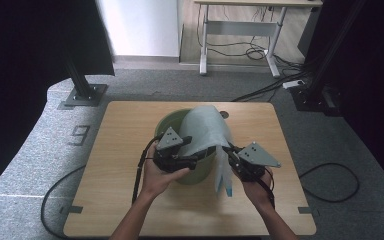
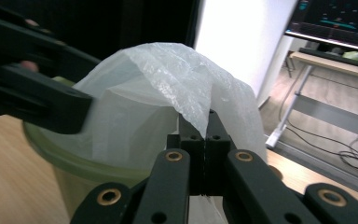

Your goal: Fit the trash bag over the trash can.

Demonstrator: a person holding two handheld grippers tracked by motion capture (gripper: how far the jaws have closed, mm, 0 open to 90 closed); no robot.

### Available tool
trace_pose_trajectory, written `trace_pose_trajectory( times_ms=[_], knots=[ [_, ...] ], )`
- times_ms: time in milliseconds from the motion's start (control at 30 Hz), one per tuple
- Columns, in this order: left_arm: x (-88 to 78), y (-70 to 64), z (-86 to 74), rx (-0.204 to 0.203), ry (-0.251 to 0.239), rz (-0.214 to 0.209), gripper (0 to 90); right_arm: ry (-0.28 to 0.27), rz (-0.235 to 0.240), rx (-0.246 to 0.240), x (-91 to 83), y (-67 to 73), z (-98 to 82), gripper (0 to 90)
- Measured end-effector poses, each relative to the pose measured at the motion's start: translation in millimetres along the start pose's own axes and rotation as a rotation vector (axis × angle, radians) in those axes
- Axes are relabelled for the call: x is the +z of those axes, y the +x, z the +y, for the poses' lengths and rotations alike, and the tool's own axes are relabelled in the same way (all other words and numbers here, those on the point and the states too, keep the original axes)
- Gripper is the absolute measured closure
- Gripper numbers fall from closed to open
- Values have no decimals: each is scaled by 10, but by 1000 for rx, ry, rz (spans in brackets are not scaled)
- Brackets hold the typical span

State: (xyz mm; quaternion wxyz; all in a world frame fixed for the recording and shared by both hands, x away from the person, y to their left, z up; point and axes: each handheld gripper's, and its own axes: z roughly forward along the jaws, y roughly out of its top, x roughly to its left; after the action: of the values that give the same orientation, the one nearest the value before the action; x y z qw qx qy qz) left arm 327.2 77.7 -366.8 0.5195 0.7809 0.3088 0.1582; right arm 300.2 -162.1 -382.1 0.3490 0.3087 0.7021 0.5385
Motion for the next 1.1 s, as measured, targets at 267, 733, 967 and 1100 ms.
trace_pose_trajectory(
  times_ms=[267, 733, 967, 1100],
  knots=[
    [48, 86, -9, -73, -25, 29, 704, 9, 58, 10, 13, 23, -97, 814],
    [47, 119, -20, -79, -4, 24, 848, 30, 33, 93, -174, 202, -496, 304],
    [87, 66, 7, -85, -15, 7, 858, 112, -53, 133, 21, 329, -840, 278],
    [47, 79, 9, -89, -18, 8, 860, 137, -90, 155, 86, 279, -924, 382]
  ],
)
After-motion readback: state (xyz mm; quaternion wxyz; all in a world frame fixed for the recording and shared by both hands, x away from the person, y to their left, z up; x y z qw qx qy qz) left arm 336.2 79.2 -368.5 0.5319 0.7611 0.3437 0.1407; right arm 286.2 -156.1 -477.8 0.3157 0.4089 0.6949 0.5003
